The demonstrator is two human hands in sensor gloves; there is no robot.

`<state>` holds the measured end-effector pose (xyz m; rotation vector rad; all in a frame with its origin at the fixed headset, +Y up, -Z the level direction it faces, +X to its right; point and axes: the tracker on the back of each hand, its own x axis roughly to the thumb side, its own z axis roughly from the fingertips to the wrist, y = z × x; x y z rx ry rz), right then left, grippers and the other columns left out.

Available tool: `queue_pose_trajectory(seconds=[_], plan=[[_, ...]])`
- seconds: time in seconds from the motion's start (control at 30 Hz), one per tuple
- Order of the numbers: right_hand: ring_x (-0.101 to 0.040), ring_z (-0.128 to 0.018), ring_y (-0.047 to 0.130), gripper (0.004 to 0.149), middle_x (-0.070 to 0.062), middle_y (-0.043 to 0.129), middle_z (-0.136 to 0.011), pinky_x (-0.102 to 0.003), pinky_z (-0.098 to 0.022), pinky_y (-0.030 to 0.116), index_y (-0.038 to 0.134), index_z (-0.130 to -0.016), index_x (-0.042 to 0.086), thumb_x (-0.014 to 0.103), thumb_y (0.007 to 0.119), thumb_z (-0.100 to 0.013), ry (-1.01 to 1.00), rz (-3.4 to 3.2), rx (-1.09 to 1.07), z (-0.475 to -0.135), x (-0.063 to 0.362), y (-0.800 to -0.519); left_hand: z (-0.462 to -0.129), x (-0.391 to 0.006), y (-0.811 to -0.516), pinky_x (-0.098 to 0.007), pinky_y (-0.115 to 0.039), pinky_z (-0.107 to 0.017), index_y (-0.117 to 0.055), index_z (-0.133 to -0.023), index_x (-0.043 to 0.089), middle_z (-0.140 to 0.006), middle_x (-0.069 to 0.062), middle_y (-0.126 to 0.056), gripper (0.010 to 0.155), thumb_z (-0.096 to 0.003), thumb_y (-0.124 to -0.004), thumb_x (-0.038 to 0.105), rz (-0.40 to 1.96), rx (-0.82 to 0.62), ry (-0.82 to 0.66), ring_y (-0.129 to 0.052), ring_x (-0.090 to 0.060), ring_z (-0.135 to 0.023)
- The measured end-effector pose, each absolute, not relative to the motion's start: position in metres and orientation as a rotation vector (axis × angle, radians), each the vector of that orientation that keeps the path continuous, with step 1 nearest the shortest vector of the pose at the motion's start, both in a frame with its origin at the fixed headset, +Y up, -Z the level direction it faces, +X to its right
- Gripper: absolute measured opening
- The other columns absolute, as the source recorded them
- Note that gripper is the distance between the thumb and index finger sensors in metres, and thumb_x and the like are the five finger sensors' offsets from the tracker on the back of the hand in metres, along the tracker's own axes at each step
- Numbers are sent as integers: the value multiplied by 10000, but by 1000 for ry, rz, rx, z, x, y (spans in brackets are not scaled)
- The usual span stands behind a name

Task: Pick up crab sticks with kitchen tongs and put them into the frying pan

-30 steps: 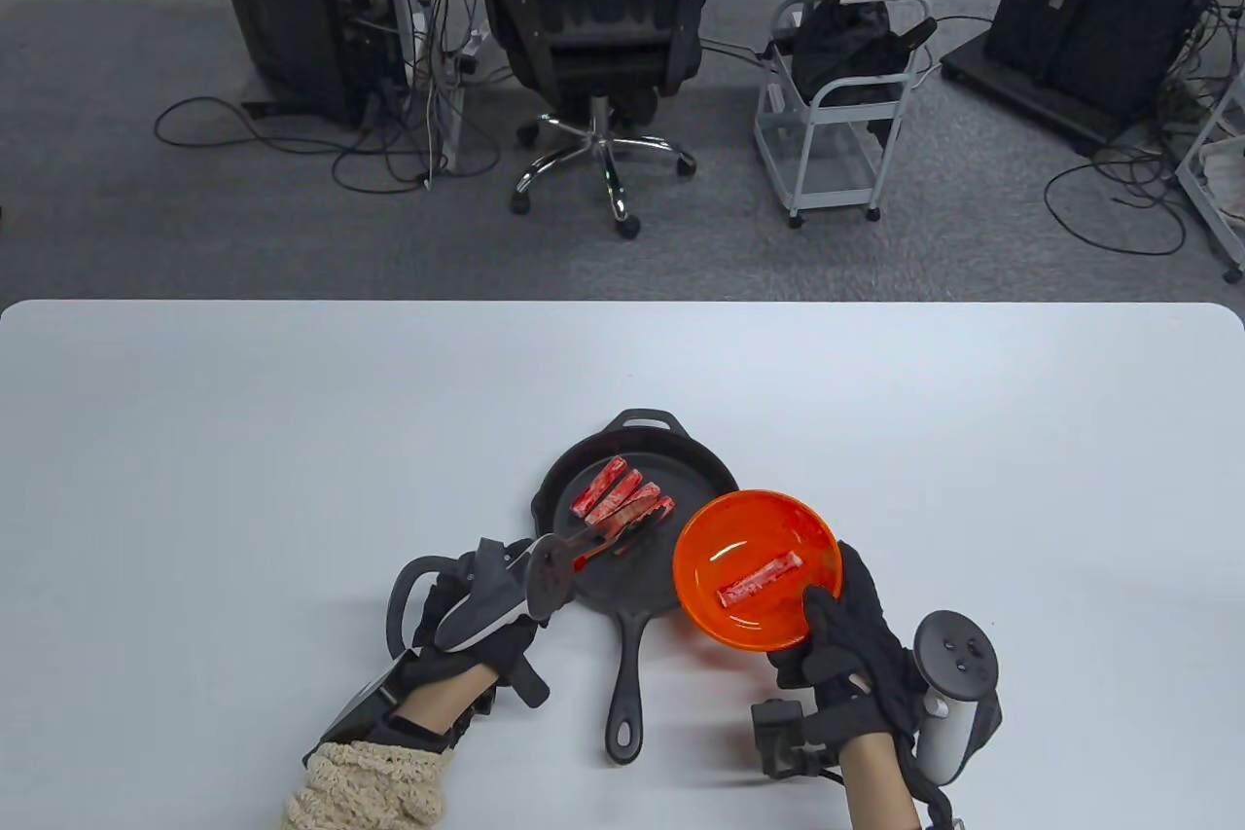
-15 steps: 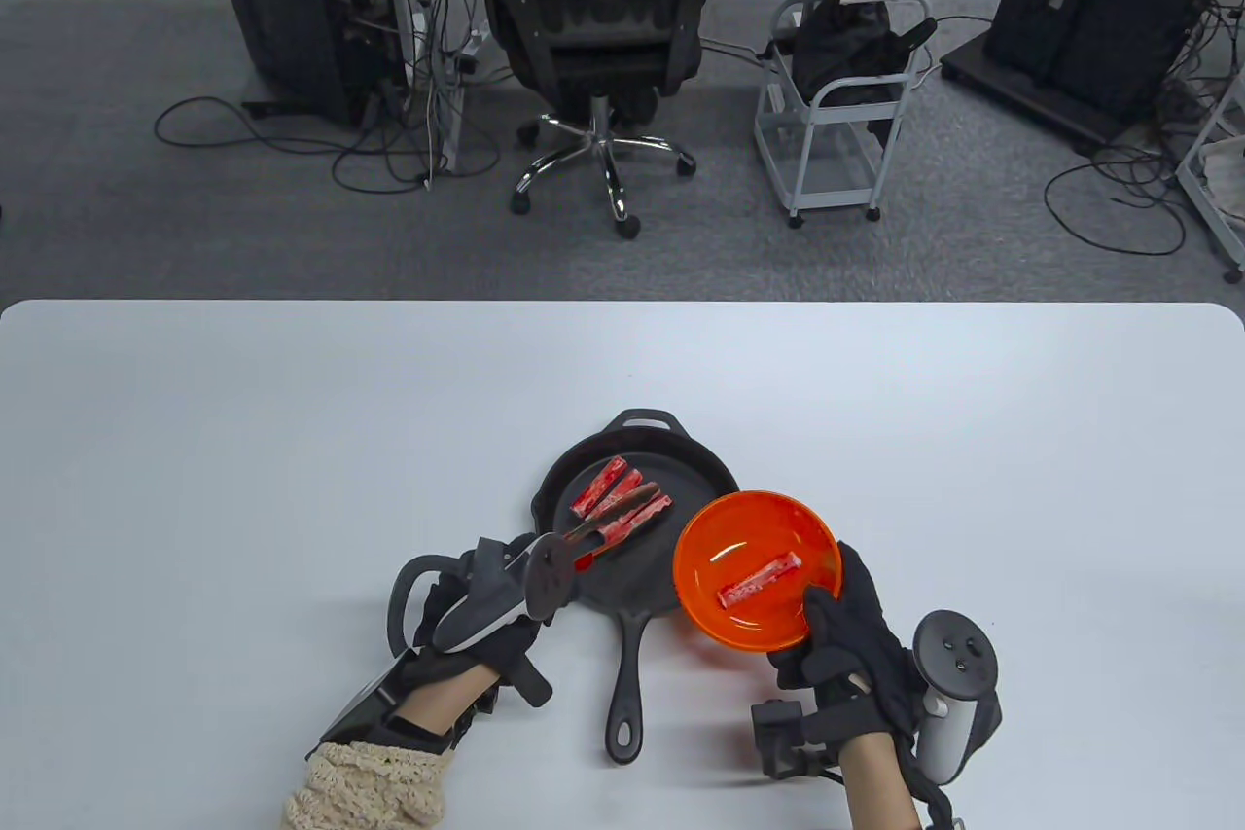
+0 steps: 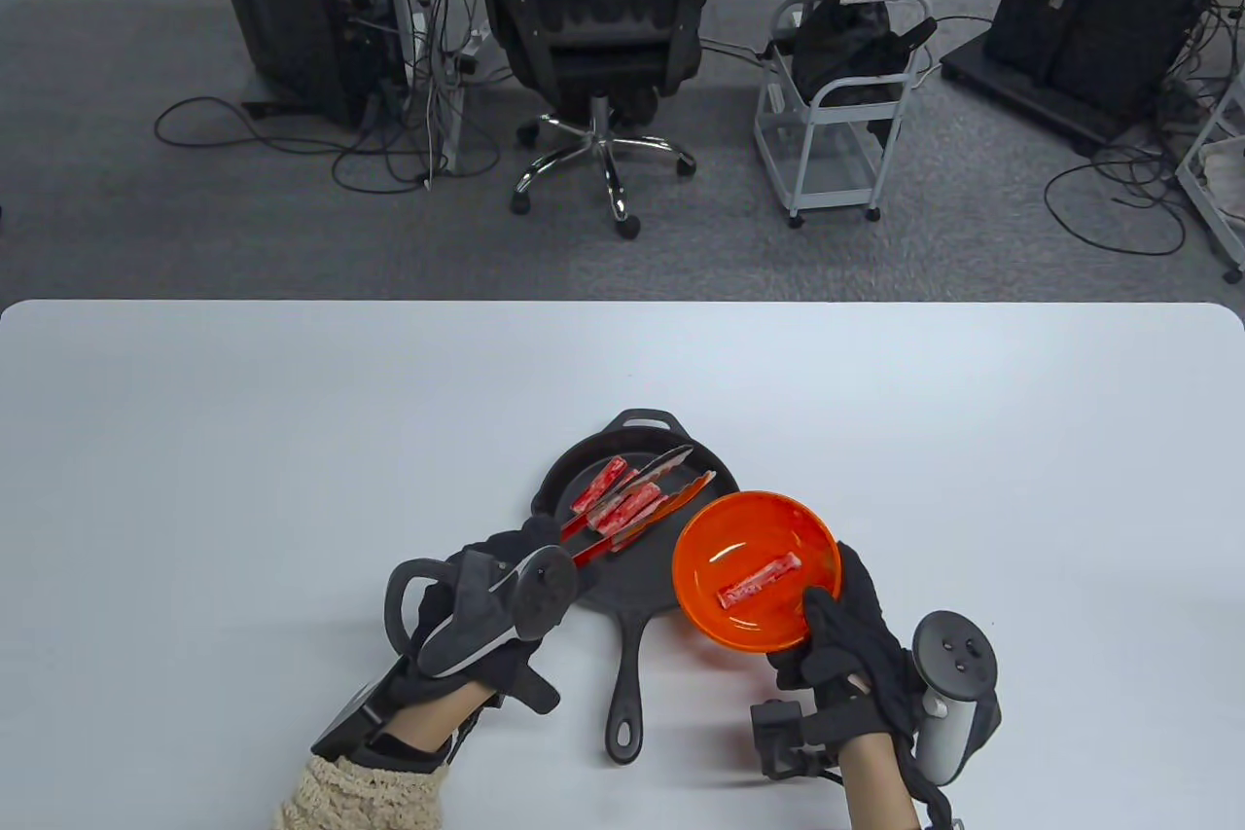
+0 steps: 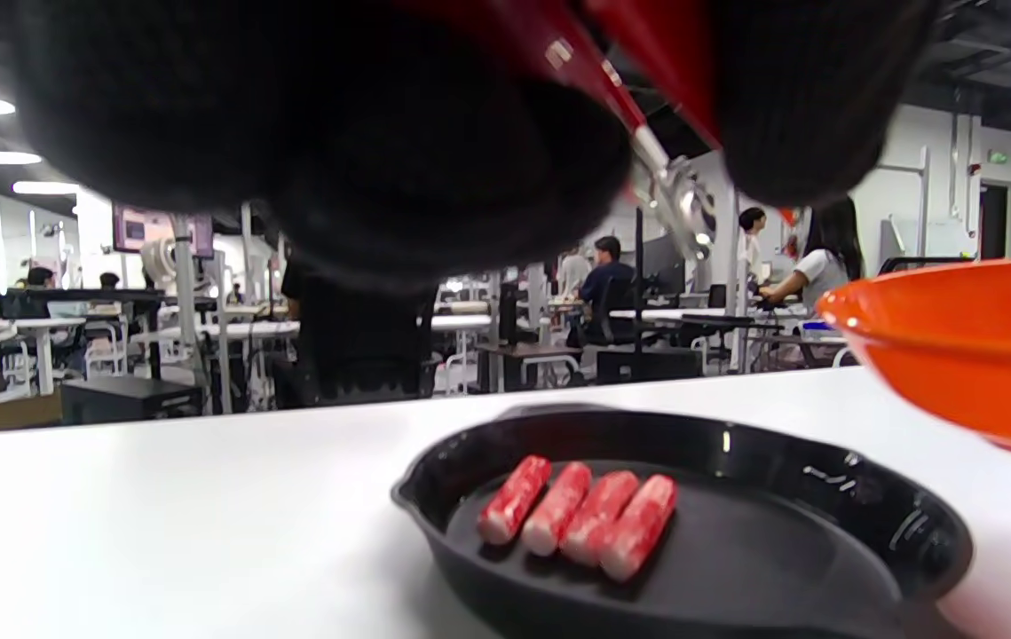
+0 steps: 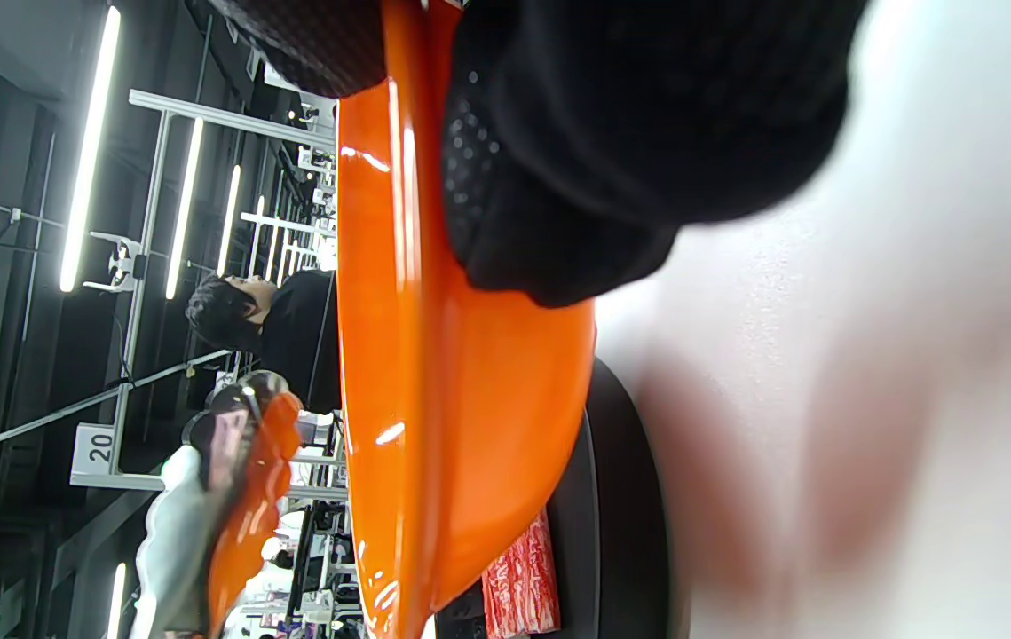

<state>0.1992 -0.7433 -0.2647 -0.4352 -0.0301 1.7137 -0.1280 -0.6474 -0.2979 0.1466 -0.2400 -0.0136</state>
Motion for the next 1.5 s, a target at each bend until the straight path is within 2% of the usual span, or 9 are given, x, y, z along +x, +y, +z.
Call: queue_pose_trajectory(seconds=[0.27,0.6,1.07,1.5], plan=[[-287,-260,1013,634,-316,699,-987,-213,-108,940,440,-1129,148,252,664,-545,-25,1716,-431,-265,198,-743,-288,-121,-642,-372,-918,-248,-840,-956,86,-570,50,-1041,785,-505,-767,725,43,133,-301,-1060,-137,-267],[-287,-259,1012,630,-316,702,-985,-214,-106,939,446,-1126,149,252,665,-544,-16,1721,-427,-265,197,-744,-282,-97,-663,-376,-916,-243,-845,-949,81,-563,45,-1043,783,-501,-775,720,61,5,-406,-1059,-142,-260],[-291,-257,1011,631,-321,705,-980,-216,-104,938,451,-1126,143,248,668,-543,-22,1733,-419,-265,197,-743,-278,-85,-677,-378,-915,-243,-849,-943,77,-555,45,-1043,785,-502,-771,722,14,-31,-438,-1059,-145,-257],[-288,-259,1012,632,-319,705,-981,-214,-105,938,448,-1127,143,249,667,-544,-7,1753,-416,-265,195,-745,-276,-84,-677,-382,-914,-243,-870,-917,102,-527,54,-1049,739,-492,-792,702,-25,-1,-427,-1057,-146,-249]])
